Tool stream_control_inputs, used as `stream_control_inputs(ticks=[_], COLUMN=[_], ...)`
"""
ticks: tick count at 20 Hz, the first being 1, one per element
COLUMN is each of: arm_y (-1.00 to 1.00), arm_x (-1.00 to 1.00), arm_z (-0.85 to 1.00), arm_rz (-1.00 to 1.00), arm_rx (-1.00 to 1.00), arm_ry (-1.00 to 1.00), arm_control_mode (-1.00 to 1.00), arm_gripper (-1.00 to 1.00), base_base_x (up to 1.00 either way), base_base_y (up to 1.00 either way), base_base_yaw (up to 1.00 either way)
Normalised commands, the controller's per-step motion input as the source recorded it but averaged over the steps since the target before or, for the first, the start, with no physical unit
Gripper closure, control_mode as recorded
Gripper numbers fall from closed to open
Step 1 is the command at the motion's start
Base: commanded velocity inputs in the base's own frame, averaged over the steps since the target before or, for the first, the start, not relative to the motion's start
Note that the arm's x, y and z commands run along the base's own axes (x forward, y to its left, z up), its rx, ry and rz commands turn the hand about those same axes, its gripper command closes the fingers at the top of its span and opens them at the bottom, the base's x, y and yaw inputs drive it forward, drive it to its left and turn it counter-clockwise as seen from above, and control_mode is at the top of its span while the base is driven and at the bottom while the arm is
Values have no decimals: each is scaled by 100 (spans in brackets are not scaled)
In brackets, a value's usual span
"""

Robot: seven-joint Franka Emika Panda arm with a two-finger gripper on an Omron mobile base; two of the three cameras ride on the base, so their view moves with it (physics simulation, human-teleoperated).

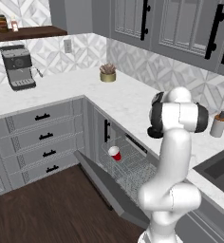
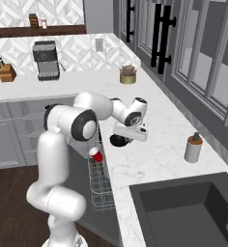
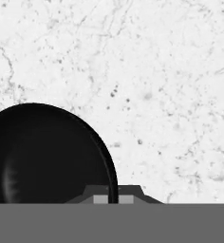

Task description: Pick up the cup and bowl from the counter, place them in the dishwasher, and close the dishwasher door.

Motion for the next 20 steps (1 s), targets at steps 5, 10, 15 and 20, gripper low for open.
stream_control_inputs(ticks=[5,10,15,20], arm_y=[52,73,59,48], arm_x=[-67,-51,-43,-30], arm_z=[64,48,13,12], arm_rz=[-7,-27,-58,-61], arm_rx=[0,-1,-1,1], arm_ry=[-10,-1,14,28], arm_control_mode=[-100,-100,-100,-100], arm_gripper=[100,100,100,100], base_base_x=[0,0,0,0], base_base_y=[0,0,0,0], base_base_yaw=[0,0,0,0])
